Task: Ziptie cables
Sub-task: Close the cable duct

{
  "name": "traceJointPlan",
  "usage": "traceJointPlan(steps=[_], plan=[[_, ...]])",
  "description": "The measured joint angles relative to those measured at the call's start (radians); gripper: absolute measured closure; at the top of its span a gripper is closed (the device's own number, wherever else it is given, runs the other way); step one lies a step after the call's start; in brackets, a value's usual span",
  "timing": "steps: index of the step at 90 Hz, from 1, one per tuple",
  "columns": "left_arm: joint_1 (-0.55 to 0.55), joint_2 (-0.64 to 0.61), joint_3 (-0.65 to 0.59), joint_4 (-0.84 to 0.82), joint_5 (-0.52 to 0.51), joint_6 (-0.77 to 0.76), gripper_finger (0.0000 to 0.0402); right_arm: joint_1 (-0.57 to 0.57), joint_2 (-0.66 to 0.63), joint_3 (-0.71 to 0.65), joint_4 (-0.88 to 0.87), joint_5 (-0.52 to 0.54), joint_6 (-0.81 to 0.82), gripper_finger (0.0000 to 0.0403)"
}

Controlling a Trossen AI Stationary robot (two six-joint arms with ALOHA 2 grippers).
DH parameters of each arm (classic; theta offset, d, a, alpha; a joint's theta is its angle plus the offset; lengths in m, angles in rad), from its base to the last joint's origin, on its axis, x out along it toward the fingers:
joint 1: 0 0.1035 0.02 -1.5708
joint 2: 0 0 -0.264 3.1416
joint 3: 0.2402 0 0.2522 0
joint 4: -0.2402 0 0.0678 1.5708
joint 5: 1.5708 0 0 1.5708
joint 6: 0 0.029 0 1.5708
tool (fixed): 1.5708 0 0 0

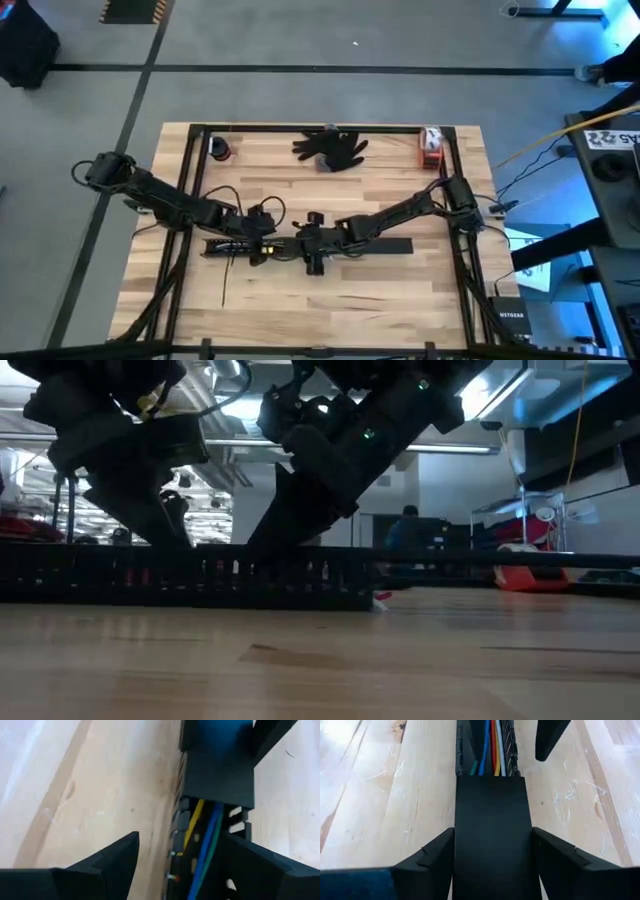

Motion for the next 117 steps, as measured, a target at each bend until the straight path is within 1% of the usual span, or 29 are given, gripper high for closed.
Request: traceJointPlan(steps=[14, 27, 42, 50, 73, 79, 86, 102, 112, 117], plan=[[0.000, 0.000, 0.001, -0.002, 0.000, 0.036, 0.0133, 0.001, 0.000, 0.000, 0.001, 0.012, 0.000, 0.0178], [0.002, 0.000, 0.001, 0.004, -0.001, 0.112, 0.0133, 0.001, 0.000, 0.000, 0.000, 0.017, 0.016, 0.0178], [0.029, 0.000, 0.001, 0.009, -0.001, 0.213, 0.0133, 0.000, 0.000, 0.000, 0.000, 0.020, 0.029, 0.0178], [0.042, 0.000, 0.001, 0.010, -0.001, 0.233, 0.0133, 0.000, -0.001, 0.000, 0.000, 0.019, 0.029, 0.0178], [0.046, -0.002, 0.008, -0.001, 0.018, 0.173, 0.0133, 0.000, -0.002, 0.000, 0.000, 0.019, 0.026, 0.0178], [0.044, -0.019, 0.024, -0.001, 0.042, 0.149, 0.0133, 0.000, -0.002, 0.000, 0.000, 0.019, 0.024, 0.0178], [0.038, -0.062, 0.050, -0.004, 0.048, 0.111, 0.0133, 0.000, -0.002, 0.000, 0.000, 0.018, 0.017, 0.0178], [0.037, -0.146, 0.078, -0.092, 0.050, 0.086, 0.0133, 0.000, -0.002, 0.000, 0.000, 0.015, -0.004, 0.0178], [0.037, -0.154, 0.078, -0.158, 0.053, 0.032, 0.0133, 0.000, 0.002, 0.000, 0.005, 0.015, -0.034, 0.0178], [0.037, -0.151, 0.078, -0.189, 0.076, 0.016, 0.0133, 0.000, 0.009, 0.002, 0.007, 0.015, -0.038, 0.0178]])
